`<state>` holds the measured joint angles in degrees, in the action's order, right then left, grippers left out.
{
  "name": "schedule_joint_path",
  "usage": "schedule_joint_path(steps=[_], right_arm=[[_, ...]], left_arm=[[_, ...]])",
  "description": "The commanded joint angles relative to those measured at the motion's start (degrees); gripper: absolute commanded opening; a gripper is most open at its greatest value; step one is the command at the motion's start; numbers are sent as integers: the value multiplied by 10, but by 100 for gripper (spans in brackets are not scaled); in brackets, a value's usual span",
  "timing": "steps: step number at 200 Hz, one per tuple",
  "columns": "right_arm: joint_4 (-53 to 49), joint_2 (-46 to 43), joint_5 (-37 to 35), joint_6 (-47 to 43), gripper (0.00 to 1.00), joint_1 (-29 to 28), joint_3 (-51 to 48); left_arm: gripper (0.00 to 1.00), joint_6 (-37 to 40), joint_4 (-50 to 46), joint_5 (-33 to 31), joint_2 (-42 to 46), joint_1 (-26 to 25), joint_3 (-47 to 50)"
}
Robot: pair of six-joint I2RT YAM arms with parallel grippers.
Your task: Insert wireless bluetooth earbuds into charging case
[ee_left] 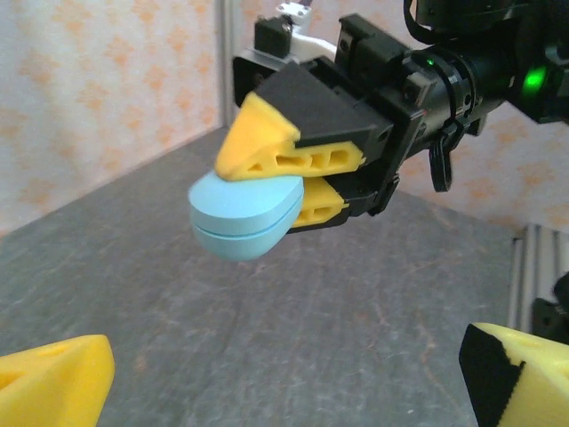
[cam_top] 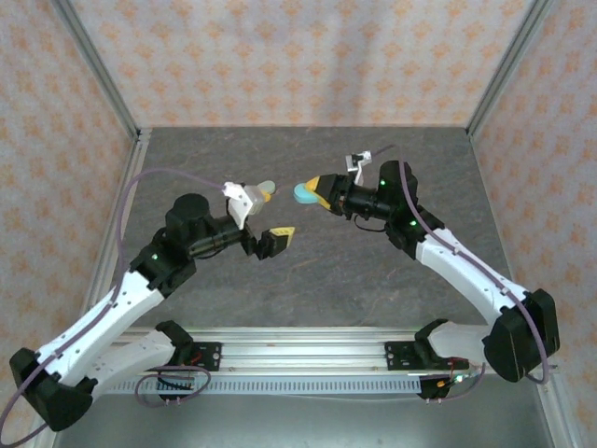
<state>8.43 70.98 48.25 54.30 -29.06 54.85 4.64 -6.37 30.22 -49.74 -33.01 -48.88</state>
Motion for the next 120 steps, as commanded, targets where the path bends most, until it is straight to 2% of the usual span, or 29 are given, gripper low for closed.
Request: schedule_joint_path(steps=[1, 22, 55, 86, 120], right_arm=[[-98, 39, -55, -102, 8, 11, 24], [-107, 106, -72, -132, 8, 26, 26], [-54, 239, -40, -138, 7, 45, 48], [-23, 357, -12, -140, 8, 47, 92], [10, 424, -6, -144, 10, 48, 115]], left_arm=[[100, 26, -48, -82, 29, 2, 17], [100, 23, -78, -114, 41, 3, 26], [100, 9, -108, -155, 55, 5, 45], [100, 2, -102, -163, 79, 7, 73], [100, -1, -89, -176, 107, 10, 101]])
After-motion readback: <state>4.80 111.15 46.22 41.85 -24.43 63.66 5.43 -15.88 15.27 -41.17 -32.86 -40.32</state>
